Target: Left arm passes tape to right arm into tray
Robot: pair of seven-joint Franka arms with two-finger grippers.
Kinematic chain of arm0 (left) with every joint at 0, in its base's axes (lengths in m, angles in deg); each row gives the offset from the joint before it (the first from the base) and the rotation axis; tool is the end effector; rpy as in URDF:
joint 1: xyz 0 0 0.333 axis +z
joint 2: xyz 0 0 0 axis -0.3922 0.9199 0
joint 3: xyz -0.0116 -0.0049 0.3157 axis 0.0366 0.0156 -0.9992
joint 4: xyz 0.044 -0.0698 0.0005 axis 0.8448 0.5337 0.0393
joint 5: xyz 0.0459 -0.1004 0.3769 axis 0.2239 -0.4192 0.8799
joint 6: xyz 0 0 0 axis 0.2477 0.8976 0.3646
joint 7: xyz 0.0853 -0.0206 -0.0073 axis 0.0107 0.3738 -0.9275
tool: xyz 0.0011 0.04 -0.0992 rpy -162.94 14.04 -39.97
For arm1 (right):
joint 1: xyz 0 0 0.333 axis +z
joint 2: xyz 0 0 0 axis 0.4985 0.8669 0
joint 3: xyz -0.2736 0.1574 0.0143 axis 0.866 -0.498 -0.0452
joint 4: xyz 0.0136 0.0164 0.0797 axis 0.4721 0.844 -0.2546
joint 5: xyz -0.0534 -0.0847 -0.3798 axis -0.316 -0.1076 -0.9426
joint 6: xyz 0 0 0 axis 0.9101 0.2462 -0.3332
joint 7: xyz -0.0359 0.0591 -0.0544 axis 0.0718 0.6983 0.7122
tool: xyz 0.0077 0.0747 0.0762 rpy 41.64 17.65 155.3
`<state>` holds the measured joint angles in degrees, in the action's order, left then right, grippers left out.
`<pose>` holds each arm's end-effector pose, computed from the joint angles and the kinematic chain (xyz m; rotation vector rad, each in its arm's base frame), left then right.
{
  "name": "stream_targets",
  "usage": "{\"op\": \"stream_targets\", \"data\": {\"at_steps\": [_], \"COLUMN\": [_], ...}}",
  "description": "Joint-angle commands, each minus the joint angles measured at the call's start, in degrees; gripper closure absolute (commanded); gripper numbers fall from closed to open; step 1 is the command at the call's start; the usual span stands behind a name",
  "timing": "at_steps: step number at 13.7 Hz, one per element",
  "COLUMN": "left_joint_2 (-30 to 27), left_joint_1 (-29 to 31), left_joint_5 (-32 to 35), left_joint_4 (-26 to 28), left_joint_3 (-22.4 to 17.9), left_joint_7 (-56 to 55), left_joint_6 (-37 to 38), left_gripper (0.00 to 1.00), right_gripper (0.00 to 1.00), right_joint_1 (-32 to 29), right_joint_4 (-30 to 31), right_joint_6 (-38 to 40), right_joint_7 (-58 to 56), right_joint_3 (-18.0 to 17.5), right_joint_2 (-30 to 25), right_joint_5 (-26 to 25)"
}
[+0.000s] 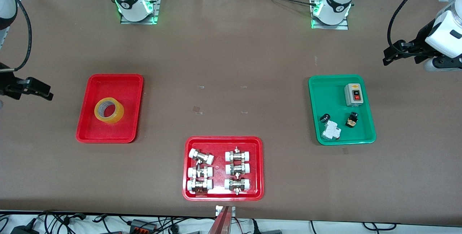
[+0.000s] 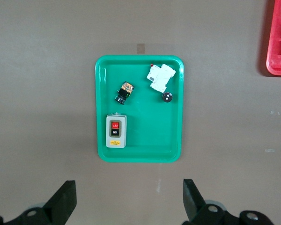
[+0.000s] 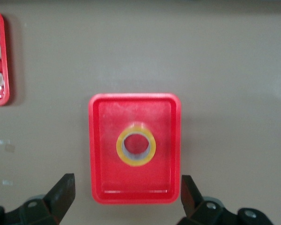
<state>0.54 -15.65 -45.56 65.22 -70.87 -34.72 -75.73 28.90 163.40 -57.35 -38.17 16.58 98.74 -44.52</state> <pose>0.5426 -0.0256 0.6086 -3.1329 -0.1260 0.0663 0.6238 -0.0300 0.5722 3.1199 -0.0163 0.0565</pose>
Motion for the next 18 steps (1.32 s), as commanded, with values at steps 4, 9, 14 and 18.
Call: {"op": "stream_targets", "data": {"at_steps": [4,9,14,18], "left_joint_2": [-0.1,-0.3,-0.5,-0.5], "left_joint_1": [0.6,0.7,0.7,0.7], "left_joint_5": [-1.7,-1.8,-1.8,-1.8], "left_joint_4": [0.3,0.7,0.8,1.2], "left_joint_3": [0.4,0.2,0.2,0.2], "left_joint_7": [-1.2,-1.3,-1.3,-1.3], "left_joint_6": [-0.4,-1.5,-1.6,-1.6], "left_gripper": [0.0,0.0,0.0,0.0], "right_gripper": [0.0,0.0,0.0,0.0], "right_joint_1": [0.5,0.3,0.3,0.3], "right_joint_4": [17.6,18.0,18.2,18.2], "right_joint_6": [-3.7,-3.0,-0.1,0.4], "right_joint_7": [-0.6,-0.7,-0.7,-0.8], "right_joint_3": [0.0,0.1,0.1,0.1], "right_joint_2": [-12.1,-12.6,-14.3,-14.4], "right_joint_5": [-0.5,-0.6,-0.5,-0.1]}}
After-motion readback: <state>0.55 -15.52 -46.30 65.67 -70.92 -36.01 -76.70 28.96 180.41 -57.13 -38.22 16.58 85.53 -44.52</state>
